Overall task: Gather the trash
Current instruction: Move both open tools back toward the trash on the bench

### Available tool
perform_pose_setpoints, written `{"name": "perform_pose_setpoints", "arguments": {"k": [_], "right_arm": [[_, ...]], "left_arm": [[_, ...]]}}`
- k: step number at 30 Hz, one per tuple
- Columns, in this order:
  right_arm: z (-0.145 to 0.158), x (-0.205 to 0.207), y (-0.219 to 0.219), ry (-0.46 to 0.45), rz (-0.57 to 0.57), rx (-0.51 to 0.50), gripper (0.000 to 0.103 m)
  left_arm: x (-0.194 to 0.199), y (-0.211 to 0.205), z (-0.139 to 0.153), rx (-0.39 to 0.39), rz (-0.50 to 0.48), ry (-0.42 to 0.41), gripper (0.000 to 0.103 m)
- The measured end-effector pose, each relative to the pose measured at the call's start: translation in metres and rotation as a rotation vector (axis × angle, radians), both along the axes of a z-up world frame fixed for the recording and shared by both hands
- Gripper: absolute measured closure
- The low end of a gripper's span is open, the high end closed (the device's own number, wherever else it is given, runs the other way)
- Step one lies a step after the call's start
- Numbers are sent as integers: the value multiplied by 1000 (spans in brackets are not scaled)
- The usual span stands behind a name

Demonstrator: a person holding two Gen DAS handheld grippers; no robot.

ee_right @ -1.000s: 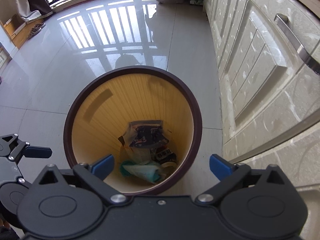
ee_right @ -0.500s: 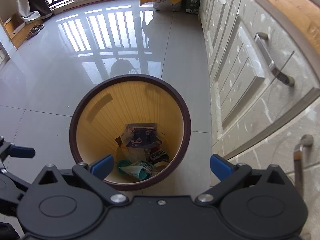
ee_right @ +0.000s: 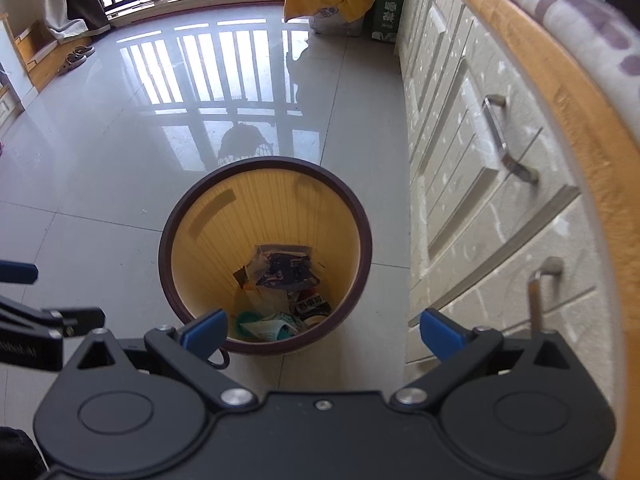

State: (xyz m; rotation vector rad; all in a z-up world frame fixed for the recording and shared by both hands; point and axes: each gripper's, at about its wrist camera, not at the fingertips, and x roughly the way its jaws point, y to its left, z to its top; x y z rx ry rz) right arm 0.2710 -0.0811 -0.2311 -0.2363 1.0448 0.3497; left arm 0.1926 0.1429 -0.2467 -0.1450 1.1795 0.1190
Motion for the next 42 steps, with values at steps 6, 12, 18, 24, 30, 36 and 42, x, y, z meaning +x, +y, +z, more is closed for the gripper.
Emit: {"name": "perform_pose_setpoints", "arguments": {"k": [6,12,18,24,30,36,42], "right_arm": [[19,-15,-7,-27,-4,5,0],[38,-29,-17,-61,-24,17,0],[63,-47,-23,-125,-35,35,0],[88,-65,-28,-208,-29,60,0],[112,-77,-36,-323,-51,90,0],[139,-91,-48,-472,-86,121,0],[171,-102,-73,-586,-143,182,0]], "left_arm": [[-12,3,19,9,27,-33,0],[-29,-1,39,25,48,-94,0],[-48,-13,67,70,13,-167,0],[-66,-24,97,108,6,-251,0],[-83,-32,130,109,25,-357,0],[-92,-44,164,97,50,-483,0],[-94,-67,198,73,35,-623,0]]}}
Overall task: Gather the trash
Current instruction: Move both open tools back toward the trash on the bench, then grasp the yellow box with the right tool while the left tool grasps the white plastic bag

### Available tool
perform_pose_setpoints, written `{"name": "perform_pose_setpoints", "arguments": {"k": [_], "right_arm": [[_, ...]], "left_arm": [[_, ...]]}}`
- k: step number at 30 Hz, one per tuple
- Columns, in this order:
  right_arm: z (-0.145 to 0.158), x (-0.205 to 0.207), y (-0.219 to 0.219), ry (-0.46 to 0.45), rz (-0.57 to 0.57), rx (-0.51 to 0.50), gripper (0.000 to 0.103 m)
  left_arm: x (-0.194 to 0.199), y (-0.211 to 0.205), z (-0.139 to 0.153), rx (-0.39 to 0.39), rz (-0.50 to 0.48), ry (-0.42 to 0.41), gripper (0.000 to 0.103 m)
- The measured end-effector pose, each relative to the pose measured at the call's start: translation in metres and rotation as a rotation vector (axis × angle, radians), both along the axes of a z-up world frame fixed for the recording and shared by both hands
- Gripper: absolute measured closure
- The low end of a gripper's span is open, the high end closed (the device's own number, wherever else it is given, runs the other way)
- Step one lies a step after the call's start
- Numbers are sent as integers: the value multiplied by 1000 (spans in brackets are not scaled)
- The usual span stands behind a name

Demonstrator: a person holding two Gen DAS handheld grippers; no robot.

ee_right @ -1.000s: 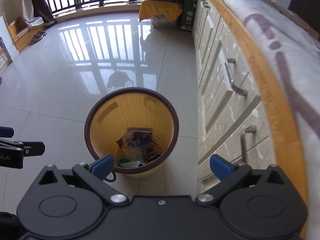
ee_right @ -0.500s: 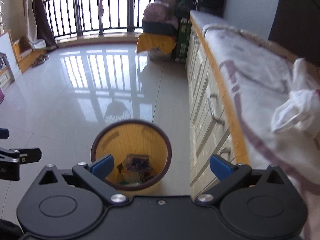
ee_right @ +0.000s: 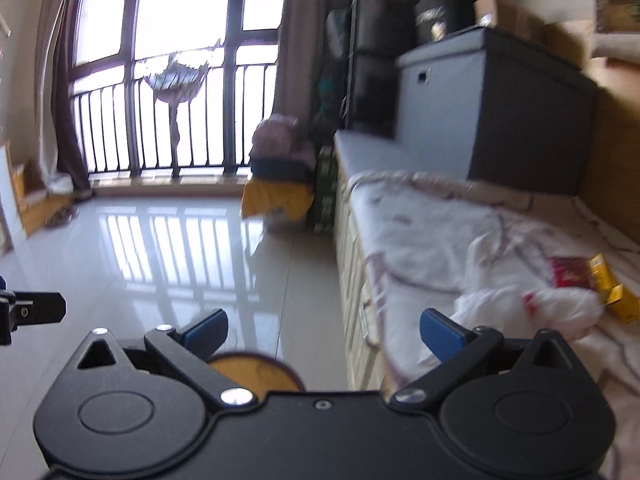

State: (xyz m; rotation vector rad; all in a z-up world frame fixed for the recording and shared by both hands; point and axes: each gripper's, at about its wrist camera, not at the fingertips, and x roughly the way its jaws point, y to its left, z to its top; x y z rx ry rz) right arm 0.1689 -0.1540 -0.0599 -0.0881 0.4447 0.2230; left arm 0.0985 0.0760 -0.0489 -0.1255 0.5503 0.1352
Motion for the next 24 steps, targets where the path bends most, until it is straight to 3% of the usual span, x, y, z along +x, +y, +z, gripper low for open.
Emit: {"name": "perform_pose_setpoints", "arguments": {"k": [12,17,24], "right_arm": [[55,-20,-93,-144,-154,99,0],[69,-25,-149,-171,-226,133,0],[66,-21,-217,-181,-350,79,0]], "left_arm": [[19,-85,36,-31,-163,-158,0],[40,-131,35,-12,-257,-155,0],[65,-184,24,-15,-363,-135,0]]}}
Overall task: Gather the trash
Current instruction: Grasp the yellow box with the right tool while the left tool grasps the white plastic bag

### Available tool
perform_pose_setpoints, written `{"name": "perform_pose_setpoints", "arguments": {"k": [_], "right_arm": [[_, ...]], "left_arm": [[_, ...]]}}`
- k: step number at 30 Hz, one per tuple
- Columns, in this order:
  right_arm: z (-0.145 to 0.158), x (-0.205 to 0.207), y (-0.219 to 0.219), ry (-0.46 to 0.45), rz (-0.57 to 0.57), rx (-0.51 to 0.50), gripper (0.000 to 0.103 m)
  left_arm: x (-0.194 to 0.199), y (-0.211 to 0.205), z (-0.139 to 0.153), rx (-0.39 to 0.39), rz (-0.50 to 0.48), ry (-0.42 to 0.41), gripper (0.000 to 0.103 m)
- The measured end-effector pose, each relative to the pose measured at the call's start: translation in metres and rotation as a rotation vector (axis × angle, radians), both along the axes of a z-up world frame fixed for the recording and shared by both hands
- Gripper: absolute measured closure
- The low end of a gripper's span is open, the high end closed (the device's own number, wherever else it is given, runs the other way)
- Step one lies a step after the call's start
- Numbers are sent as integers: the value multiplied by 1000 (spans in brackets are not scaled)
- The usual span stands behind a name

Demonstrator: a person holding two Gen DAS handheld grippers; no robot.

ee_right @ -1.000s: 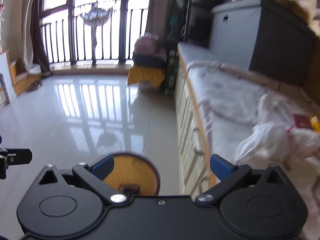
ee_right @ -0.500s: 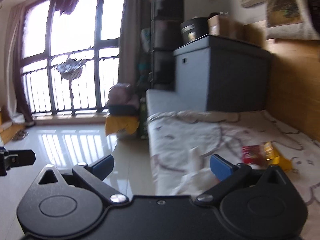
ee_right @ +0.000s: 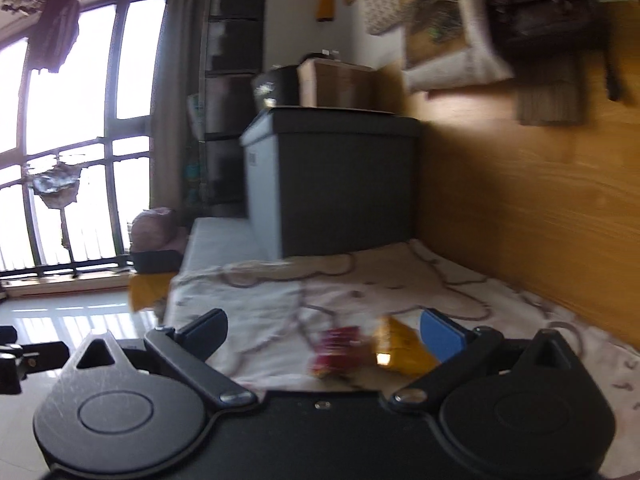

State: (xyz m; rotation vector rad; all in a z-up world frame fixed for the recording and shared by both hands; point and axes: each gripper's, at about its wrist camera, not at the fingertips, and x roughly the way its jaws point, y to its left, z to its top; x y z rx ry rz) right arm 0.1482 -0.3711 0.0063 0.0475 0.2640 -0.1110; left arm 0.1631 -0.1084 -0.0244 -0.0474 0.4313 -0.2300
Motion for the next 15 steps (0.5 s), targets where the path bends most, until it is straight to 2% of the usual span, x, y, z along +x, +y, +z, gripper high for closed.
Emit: {"name": "perform_pose_setpoints", "arguments": {"k": [8,15], "right_arm": [[-31,17,-44,80,-64,-43,0],[-47,45,-71,158,-76,-9,0]], "left_arm": [[47,-49,-23,-34,-59,31,0],[89,-68,-60,-94,-98,88,0]]}}
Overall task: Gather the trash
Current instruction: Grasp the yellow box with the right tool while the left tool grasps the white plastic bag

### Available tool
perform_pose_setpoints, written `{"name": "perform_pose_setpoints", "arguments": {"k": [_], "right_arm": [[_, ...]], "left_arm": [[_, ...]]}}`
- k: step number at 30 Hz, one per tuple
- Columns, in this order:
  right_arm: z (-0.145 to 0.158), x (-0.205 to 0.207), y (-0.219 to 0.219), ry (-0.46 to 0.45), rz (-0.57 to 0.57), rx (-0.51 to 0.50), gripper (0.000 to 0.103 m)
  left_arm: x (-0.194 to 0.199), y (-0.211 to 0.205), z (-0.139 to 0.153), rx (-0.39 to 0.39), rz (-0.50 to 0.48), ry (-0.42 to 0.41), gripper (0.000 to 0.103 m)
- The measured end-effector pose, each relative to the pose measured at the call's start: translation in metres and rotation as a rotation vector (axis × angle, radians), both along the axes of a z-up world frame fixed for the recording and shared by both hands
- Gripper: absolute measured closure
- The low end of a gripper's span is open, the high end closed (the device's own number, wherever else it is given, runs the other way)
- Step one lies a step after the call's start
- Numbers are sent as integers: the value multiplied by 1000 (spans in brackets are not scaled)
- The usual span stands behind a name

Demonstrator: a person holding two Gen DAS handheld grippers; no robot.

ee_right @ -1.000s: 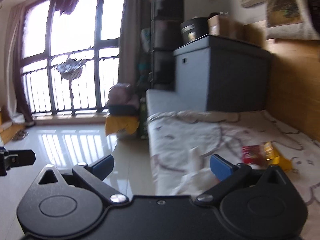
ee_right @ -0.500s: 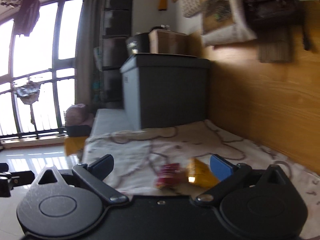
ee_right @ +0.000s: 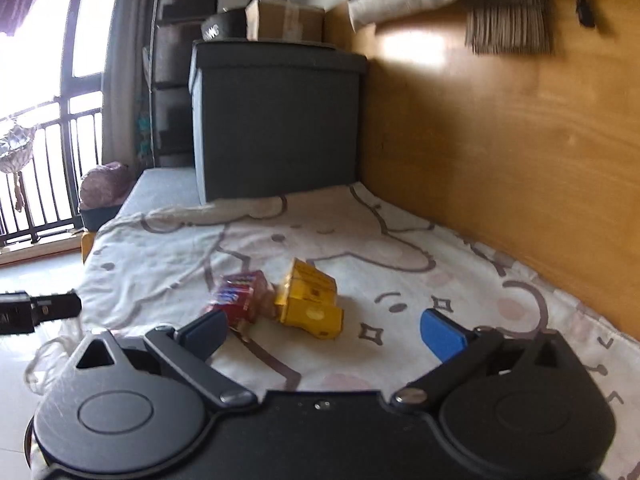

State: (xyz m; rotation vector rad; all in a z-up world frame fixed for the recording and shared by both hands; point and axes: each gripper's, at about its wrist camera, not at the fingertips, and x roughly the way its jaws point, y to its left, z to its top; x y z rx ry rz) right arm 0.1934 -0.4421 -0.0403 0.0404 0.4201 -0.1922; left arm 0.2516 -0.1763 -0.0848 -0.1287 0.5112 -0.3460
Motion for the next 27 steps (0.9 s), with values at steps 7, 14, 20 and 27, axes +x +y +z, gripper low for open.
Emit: {"name": "perform_pose_setpoints", "arguments": {"k": [7,14,20,27], "right_arm": [[-9,50,-24,91,29,91,0],[-21,113,-25,186,0,167,6],[-34,153,-17,247,-45,157,13],[-44,174,-21,314,-84,165,31]], "left_arm": [[11,-3,-34,28,-126,7,0],[7,1,-43,-107,-392,68,0],[-6,2,-38,-214,-539,109,0],[-21,-7,-30,-202,-591,99,1]]}}
